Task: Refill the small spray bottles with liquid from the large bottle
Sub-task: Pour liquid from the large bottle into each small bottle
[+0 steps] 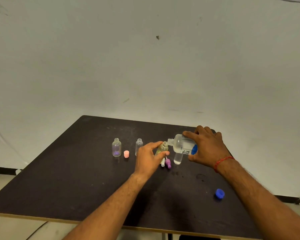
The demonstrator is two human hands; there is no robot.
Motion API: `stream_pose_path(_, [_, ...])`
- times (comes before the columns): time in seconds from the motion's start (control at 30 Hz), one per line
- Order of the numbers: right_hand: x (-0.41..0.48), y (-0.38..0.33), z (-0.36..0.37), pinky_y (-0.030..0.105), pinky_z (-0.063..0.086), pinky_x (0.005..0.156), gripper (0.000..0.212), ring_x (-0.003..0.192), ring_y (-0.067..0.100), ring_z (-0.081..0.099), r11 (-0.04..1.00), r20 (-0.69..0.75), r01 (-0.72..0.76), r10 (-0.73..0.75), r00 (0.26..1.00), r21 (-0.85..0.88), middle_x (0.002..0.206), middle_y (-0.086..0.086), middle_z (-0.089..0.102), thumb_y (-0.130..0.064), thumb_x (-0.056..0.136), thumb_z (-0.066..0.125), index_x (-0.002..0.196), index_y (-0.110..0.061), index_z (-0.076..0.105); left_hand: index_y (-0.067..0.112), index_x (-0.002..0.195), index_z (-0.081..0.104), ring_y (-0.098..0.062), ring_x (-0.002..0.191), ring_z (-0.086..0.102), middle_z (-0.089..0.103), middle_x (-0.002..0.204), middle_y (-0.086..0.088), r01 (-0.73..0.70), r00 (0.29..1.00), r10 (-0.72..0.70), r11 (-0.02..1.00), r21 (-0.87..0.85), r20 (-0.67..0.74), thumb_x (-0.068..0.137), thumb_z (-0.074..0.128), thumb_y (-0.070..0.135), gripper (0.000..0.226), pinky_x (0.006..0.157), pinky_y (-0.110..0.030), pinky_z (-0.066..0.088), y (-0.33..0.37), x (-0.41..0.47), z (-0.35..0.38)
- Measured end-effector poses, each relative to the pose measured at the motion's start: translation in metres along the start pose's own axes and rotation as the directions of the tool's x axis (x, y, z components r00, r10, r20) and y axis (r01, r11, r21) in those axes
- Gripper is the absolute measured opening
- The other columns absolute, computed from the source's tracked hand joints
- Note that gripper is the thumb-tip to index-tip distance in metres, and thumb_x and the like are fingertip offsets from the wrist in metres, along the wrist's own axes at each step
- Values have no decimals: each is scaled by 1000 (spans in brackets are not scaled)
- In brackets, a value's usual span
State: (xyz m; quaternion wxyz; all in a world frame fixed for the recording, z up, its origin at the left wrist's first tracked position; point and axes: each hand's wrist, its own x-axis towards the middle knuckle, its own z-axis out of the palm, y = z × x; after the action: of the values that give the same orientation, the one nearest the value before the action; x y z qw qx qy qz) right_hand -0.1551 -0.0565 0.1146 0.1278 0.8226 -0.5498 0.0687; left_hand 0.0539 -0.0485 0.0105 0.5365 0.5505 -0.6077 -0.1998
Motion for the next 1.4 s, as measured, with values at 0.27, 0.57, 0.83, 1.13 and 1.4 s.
stream_pose_path(0.27, [0,-1,0,46,40,98,83,115,17,40,1000,9,-6,6,1000,-3,120,-3,43,-56,71,71,144,-41,34,20,123,71,-1,84,59,72,118,5,-2,1000,2,1000,-3,-1,80,83,32,46,73,-3,43,2,-1,1])
stream_pose_path(0.57, [1,0,-1,45,40,97,83,113,16,40,1000,5,0,0,1000,-7,119,-3,43,-58,72,70,144,-41,33,20,123,71,0,88,61,71,118,5,-2,1000,2,1000,5,-1,80,83,32,47,73,-4,44,4,-1,0])
stream_pose_path(0.83, [0,-1,0,44,40,96,82,113,16,40,1000,2,-1,1,1000,-7,118,-4,42,-58,72,69,144,-41,33,21,125,70,6,87,59,71,119,6,0,1000,0,1000,-3,10,81,82,33,47,74,-4,45,5,-3,-1])
stream_pose_path(1.13, [-2,-1,-1,42,40,96,83,114,16,40,1000,-5,-4,4,1000,-1,119,-4,42,-55,72,71,144,-41,33,21,124,70,-4,97,64,71,121,5,5,1000,-5,1000,-24,6,81,82,32,47,80,-13,50,6,-4,-1])
stream_pose_path(1.4, [-1,-1,-2,43,40,97,84,115,16,39,1000,1,-7,7,1000,-15,120,-4,42,-56,72,71,145,-41,32,22,123,70,-3,90,62,71,119,6,4,1000,-4,999,-36,9,81,82,30,45,76,-10,47,9,-4,-2])
